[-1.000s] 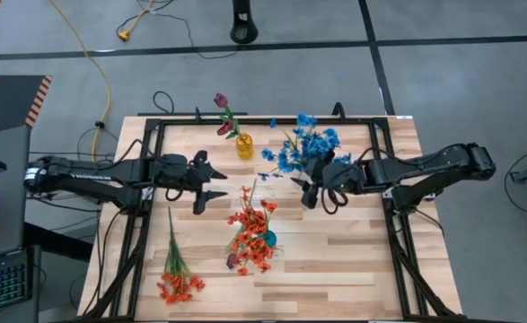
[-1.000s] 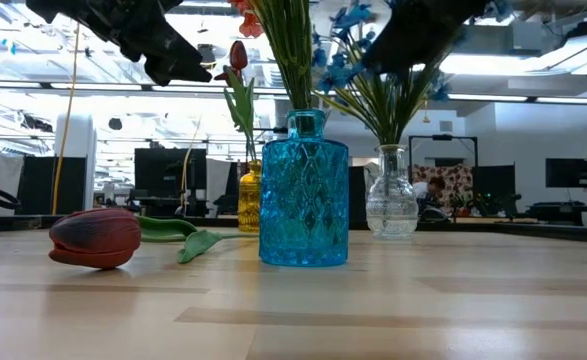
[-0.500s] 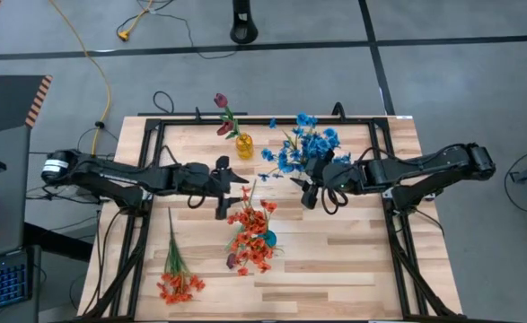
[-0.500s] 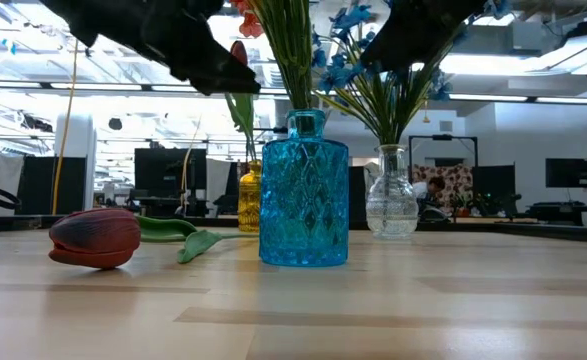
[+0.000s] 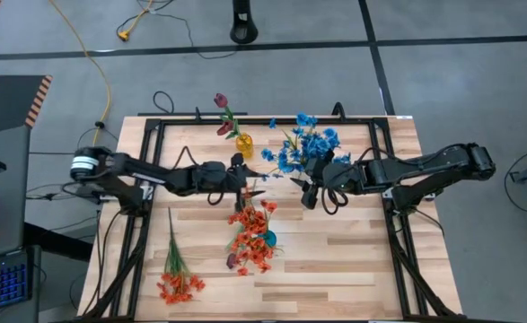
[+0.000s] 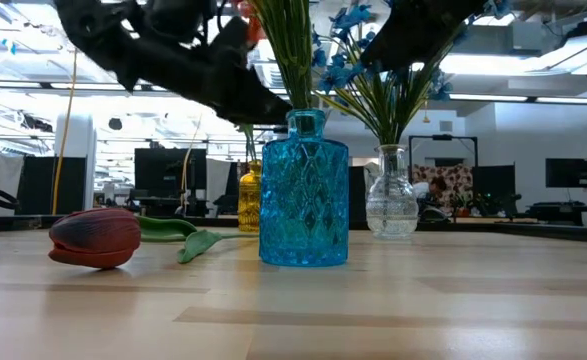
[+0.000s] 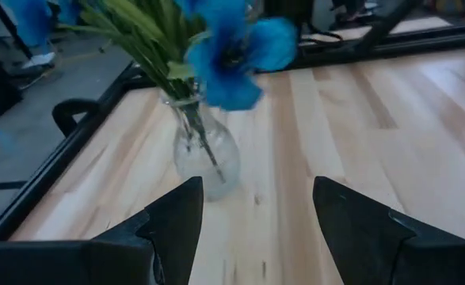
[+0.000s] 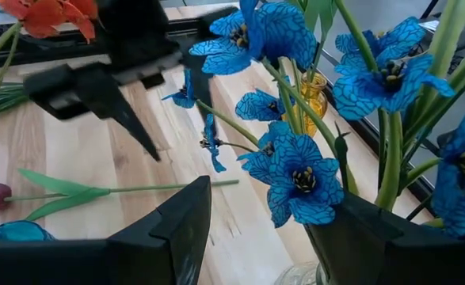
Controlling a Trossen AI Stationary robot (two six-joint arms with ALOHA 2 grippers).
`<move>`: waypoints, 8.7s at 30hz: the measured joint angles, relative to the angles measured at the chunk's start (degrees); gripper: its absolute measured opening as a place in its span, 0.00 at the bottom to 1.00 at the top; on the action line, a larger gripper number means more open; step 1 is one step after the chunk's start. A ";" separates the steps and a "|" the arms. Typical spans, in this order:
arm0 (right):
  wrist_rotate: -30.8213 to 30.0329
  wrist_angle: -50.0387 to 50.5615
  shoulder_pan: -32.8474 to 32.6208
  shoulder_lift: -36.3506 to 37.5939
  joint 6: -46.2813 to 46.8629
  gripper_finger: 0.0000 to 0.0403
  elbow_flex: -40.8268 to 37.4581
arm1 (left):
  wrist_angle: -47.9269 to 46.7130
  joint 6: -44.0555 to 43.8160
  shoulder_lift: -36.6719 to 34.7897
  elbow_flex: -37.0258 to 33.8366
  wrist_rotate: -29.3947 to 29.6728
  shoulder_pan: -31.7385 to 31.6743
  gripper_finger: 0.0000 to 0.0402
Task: Sort flowers into vase by color
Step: Put the blue flowers into the transparent vase, then put the red flower into the yellow vase
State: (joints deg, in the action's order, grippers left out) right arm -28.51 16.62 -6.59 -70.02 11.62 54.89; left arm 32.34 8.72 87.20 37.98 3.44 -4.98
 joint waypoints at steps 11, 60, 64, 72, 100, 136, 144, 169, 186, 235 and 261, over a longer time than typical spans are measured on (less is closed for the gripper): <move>0.00 0.02 0.00 0.00 0.00 0.58 0.00 | 9.27 -0.84 13.05 2.94 -0.02 -0.87 0.57; 0.00 0.02 0.00 0.00 0.00 0.58 0.00 | 10.26 -7.70 16.10 10.21 10.40 -1.02 0.99; 0.00 0.05 0.00 0.00 0.00 0.58 0.00 | 16.20 -7.91 18.88 10.28 9.59 -1.02 0.98; 0.04 0.05 -0.02 0.00 0.00 0.58 0.02 | 22.28 -4.84 28.46 17.14 8.00 -1.09 0.98; 0.02 0.01 -0.02 0.00 0.00 0.58 0.02 | 12.04 -2.63 39.62 35.47 13.66 -1.18 0.98; 0.18 -0.55 -0.44 2.95 4.91 0.58 0.02 | 11.41 -5.03 39.60 35.45 15.50 -1.75 0.41; 0.18 -0.80 -0.44 9.80 14.39 0.58 0.02 | 11.06 -8.32 39.56 35.45 15.27 -2.16 0.38; 21.58 -19.91 6.68 5.03 6.91 0.58 -1.25 | 11.06 -8.97 39.56 35.45 15.17 -2.14 0.39; 35.12 -52.68 12.85 4.98 15.66 0.58 -12.20 | 11.08 -8.96 39.56 35.43 15.07 -2.14 0.39; 44.87 -41.00 13.70 18.25 -1.64 0.58 -12.13 | 10.82 -9.25 39.64 35.34 15.13 -2.14 0.46; 44.89 -41.07 13.70 19.19 -1.62 0.58 -12.13 | -16.35 0.70 28.86 35.41 18.04 0.58 0.80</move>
State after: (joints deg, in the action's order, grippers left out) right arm 16.38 -24.45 7.11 -50.83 10.00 42.76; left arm 15.99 9.42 116.06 73.38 21.48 -4.39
